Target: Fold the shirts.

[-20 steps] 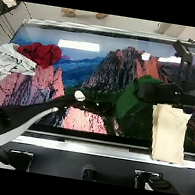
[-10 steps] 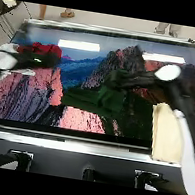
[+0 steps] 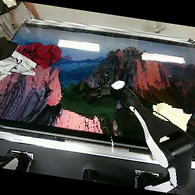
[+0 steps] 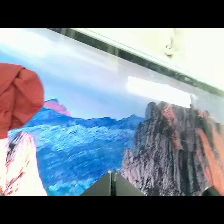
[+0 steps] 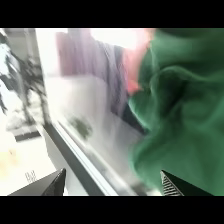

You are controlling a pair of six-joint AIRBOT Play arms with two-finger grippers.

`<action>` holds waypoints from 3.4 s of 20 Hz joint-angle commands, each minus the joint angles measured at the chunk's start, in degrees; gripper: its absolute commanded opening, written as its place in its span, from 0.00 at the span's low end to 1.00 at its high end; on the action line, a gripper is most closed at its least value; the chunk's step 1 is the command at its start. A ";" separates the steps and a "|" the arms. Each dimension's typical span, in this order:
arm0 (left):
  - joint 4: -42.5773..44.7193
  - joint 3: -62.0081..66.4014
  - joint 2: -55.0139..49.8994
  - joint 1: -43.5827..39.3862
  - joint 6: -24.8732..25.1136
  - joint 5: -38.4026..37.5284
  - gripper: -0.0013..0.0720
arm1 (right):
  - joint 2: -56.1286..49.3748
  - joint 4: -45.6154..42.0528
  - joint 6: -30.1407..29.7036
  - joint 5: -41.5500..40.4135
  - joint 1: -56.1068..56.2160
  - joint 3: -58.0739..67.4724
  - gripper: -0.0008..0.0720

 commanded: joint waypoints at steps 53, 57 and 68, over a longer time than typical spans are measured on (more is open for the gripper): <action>0.39 -3.56 0.98 0.35 3.69 1.33 0.05 | 31.52 -32.26 29.16 30.27 -76.94 6.49 0.08; 0.39 -3.56 0.98 0.35 3.67 1.36 0.05 | 34.42 -41.64 31.74 42.77 -79.43 6.49 0.08; 0.37 -3.56 0.98 0.35 3.65 1.33 0.05 | 41.86 -70.10 33.38 46.95 -79.34 -19.93 0.08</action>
